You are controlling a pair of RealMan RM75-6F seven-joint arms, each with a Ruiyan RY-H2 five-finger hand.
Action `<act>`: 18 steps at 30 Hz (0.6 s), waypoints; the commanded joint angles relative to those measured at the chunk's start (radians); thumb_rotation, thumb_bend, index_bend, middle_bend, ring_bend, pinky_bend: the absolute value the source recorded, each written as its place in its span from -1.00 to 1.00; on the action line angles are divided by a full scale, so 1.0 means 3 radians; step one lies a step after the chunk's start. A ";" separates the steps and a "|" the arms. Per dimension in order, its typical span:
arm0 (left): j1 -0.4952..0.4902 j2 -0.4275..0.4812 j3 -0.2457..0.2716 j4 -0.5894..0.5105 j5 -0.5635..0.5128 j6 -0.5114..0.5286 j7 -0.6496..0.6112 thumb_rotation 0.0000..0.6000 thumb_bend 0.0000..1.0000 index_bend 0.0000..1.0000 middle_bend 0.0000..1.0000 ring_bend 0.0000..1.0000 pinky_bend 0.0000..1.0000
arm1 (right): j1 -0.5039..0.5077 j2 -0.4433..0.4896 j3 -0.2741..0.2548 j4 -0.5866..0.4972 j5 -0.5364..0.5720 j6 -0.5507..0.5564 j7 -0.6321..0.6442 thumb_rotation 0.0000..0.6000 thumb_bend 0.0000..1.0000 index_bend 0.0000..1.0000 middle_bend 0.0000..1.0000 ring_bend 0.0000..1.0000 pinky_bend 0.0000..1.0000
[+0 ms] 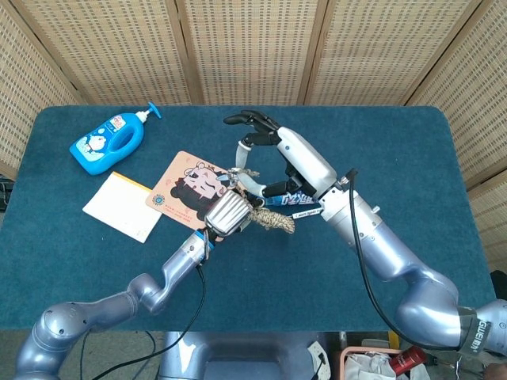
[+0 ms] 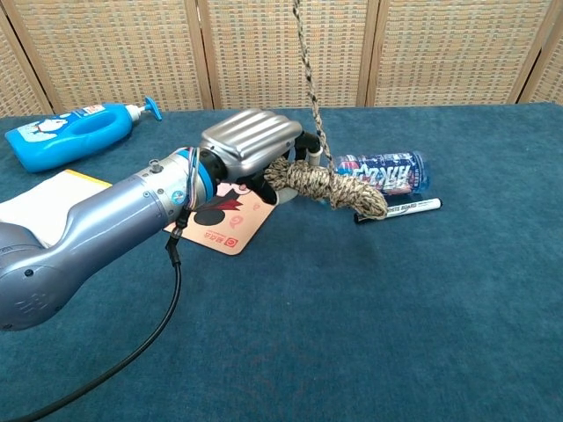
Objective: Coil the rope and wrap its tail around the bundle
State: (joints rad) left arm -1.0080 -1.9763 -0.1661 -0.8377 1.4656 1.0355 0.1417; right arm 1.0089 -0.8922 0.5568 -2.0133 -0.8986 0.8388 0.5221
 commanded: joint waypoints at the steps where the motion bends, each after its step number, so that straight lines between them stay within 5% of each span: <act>1: 0.0011 0.0038 0.0106 -0.0011 0.0127 0.0032 -0.0158 1.00 0.54 0.18 -0.01 -0.09 0.07 | 0.0048 -0.0041 0.0030 0.0070 0.0168 -0.0023 -0.0057 1.00 0.03 0.43 -0.71 -1.00 -1.00; 10: 0.0118 0.0189 0.0377 0.0046 0.0496 0.0378 -0.0893 1.00 0.54 0.18 -0.01 -0.09 0.07 | 0.0039 -0.0205 -0.0070 0.0484 0.0509 -0.0065 -0.0146 1.00 0.03 0.43 -0.71 -1.00 -1.00; 18: 0.0284 0.0536 0.0603 0.0064 0.0722 0.0740 -0.2182 1.00 0.56 0.21 0.00 -0.09 0.07 | -0.0003 -0.0387 -0.0187 0.1075 0.0840 -0.0327 -0.0130 1.00 0.03 0.43 -0.71 -1.00 -1.00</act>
State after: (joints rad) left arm -0.9478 -1.8655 -0.0188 -0.8228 1.6495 1.2087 -0.3600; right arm 1.0115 -0.9867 0.5122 -1.7267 -0.6732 0.7640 0.4813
